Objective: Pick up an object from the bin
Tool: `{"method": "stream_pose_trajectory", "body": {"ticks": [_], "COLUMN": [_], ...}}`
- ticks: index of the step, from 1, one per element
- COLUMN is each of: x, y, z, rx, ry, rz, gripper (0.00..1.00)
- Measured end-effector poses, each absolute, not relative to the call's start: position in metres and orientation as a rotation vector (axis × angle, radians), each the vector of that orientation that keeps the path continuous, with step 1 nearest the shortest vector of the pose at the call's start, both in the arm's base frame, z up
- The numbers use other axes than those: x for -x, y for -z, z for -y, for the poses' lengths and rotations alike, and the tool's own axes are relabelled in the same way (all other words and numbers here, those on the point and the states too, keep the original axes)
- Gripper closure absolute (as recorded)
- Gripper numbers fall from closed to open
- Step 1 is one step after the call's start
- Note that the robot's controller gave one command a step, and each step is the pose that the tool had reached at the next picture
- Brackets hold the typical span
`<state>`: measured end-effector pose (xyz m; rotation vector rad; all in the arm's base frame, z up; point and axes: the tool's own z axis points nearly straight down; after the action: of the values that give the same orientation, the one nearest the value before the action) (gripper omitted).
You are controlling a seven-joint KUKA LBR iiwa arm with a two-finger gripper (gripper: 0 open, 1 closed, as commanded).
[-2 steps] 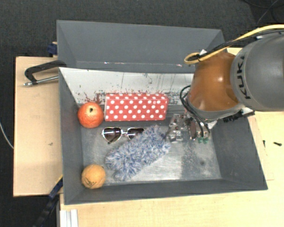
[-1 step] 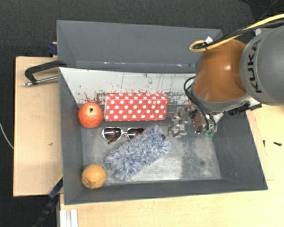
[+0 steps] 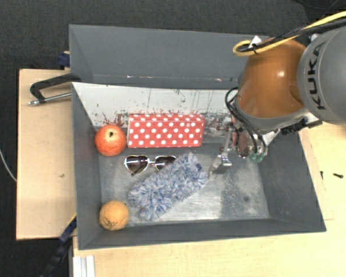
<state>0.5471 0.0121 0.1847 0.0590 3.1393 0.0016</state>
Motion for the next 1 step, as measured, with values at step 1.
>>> {"method": "stream_pose_trajectory", "body": {"ticks": [1], "x": [-0.5470], "y": [-0.1686], "z": [-0.0157], "rx": [-0.048], "ry": [-0.001], "rz": [-3.139], "gripper": [0.00]}}
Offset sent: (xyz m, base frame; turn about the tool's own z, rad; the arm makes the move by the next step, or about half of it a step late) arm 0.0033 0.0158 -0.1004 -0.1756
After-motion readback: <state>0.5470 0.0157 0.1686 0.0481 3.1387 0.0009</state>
